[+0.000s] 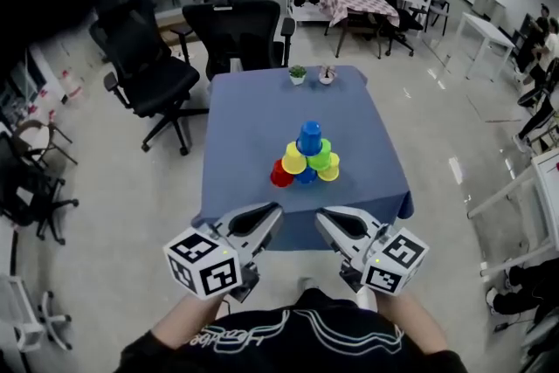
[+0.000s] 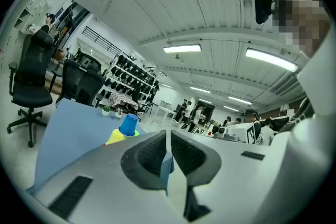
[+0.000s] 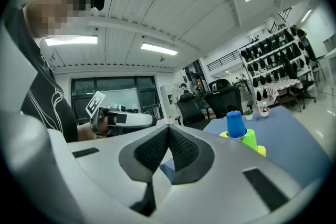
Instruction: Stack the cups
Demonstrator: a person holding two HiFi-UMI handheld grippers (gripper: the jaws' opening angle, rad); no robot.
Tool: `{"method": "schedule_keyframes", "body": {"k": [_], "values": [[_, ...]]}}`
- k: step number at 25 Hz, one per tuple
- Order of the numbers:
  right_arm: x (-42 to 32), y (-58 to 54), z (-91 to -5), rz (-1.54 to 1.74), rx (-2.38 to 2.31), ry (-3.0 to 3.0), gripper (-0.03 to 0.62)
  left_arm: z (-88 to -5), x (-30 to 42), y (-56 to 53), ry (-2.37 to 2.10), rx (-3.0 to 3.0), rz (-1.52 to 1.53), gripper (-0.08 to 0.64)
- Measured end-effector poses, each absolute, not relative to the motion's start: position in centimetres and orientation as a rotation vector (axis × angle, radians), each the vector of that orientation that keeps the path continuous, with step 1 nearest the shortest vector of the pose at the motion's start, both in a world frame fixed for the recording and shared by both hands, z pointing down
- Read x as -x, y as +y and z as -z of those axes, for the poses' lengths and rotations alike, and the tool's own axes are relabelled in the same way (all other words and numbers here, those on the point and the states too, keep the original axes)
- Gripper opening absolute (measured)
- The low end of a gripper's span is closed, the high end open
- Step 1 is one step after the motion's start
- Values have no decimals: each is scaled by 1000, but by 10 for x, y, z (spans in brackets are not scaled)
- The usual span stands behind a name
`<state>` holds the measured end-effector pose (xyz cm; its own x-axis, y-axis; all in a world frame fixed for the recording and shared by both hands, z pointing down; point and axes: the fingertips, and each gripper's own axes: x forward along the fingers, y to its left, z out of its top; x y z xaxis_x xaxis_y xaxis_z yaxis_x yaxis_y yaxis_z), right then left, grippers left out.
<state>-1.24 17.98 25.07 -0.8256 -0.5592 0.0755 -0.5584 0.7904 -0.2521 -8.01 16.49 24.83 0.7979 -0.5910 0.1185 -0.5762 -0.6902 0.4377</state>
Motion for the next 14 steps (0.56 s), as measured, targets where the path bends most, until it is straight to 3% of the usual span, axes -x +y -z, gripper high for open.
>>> {"method": "schedule_keyframes", "body": {"k": [14], "values": [[11, 197, -268, 427, 1013, 2942, 26, -267, 82, 188, -823, -2543, 3, 48]]}}
